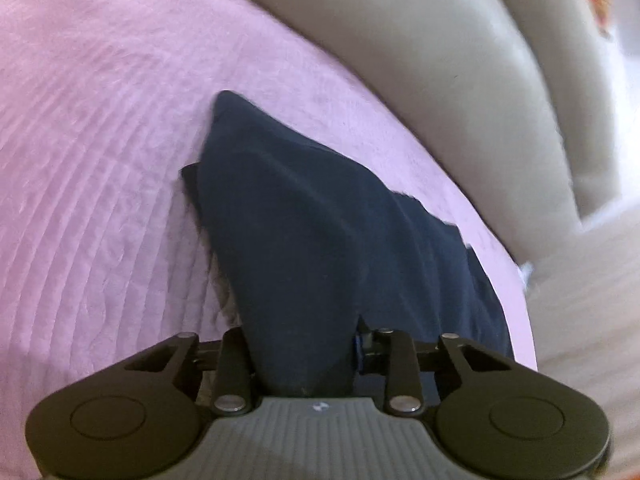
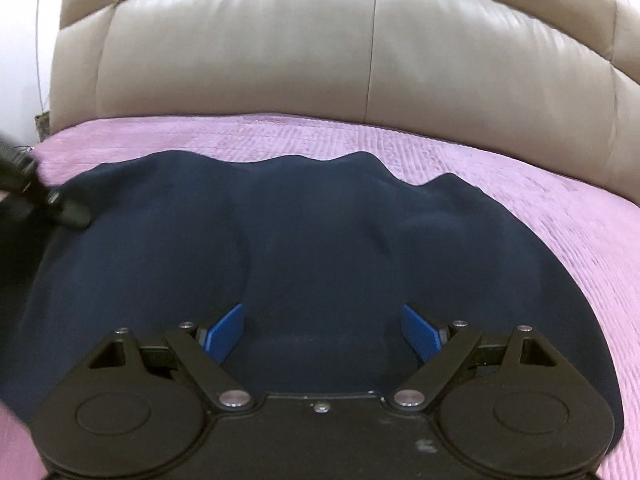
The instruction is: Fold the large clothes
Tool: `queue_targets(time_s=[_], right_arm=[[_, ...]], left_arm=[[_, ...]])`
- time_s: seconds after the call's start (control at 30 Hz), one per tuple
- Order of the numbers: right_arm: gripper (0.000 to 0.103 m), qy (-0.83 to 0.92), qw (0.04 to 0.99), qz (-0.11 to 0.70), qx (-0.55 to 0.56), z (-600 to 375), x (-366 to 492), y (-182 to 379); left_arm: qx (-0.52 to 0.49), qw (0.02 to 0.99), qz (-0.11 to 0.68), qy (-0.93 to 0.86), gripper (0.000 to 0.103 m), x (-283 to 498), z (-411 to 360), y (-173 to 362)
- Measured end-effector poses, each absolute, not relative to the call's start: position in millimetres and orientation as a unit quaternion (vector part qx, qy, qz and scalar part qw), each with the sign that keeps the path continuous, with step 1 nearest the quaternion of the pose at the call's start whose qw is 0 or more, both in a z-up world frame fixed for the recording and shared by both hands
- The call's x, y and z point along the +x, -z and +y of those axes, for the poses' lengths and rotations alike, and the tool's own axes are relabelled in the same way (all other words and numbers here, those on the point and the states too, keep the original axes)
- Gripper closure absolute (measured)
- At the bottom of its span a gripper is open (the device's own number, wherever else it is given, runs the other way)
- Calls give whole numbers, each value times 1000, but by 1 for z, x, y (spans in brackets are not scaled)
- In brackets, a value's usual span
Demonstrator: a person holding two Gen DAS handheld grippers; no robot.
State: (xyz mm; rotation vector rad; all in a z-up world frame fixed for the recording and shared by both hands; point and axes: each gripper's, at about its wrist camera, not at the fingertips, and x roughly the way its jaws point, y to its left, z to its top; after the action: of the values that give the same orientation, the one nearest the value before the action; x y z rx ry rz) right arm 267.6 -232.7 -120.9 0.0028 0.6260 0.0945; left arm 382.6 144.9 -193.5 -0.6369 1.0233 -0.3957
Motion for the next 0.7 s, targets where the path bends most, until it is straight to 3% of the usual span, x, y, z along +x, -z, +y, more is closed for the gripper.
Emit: queue_targets(time_s=[0.3, 0.7], right_arm=[[1, -40, 949, 311, -5, -237, 219, 139], [1, -97, 941, 322, 42, -270, 212, 141]], left_arm=[[-331, 827, 434, 131, 73, 357, 102, 142], [-244, 892, 358, 132, 73, 328, -20, 78]])
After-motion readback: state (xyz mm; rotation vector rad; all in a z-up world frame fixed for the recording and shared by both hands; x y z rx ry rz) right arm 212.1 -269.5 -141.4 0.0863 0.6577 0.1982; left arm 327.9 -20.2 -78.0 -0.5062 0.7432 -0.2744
